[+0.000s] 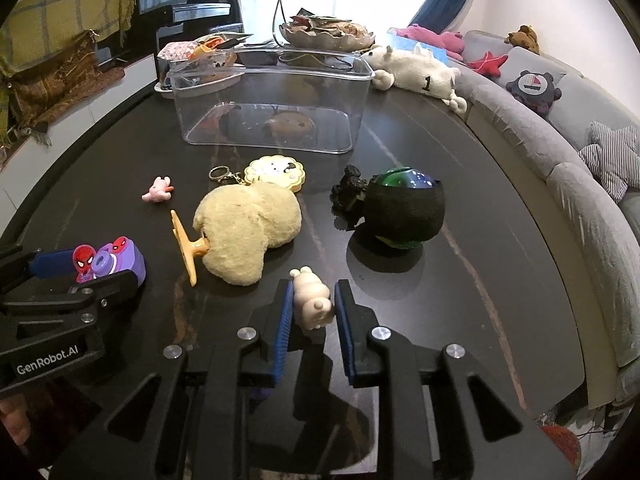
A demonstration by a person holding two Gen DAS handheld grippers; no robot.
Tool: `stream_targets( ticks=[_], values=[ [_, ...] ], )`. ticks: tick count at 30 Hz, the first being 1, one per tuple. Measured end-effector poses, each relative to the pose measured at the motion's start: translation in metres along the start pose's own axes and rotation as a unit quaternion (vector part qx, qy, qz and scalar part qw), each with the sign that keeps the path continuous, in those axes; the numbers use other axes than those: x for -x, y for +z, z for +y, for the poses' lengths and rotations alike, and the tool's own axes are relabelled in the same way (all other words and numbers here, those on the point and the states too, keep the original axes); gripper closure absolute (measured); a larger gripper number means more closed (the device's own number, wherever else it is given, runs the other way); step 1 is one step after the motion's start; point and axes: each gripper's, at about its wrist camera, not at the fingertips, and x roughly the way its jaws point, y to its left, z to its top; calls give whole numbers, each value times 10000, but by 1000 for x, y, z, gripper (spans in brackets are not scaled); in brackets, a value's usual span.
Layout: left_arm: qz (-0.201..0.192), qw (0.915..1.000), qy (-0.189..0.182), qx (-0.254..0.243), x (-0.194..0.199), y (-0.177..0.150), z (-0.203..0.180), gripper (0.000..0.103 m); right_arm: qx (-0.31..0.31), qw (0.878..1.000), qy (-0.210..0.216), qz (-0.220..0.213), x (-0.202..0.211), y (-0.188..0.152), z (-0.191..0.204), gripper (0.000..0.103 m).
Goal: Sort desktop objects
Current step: 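Close the left tool on the Spider-Man toy while the right tool grasps the white figurine, then lift the Spider-Man toy with the left tool while the right tool carries the figurine toward the clear box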
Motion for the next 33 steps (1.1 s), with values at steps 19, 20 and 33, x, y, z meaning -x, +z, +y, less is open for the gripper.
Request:
stream_targets(
  ticks=[19,20,33],
  values=[
    [-336,9994,-78,-75,52,15,-14,47,-111,9992,217,-304,41,19,1,84],
    [-367,9993,-59,-70,54,16,-13,47,-110,9992,221,-320,42,21,2,84],
    [-495,9987,-44,-52,64,36,-10,47,-84,9985,294,-457,52,43,9,84]
  ],
)
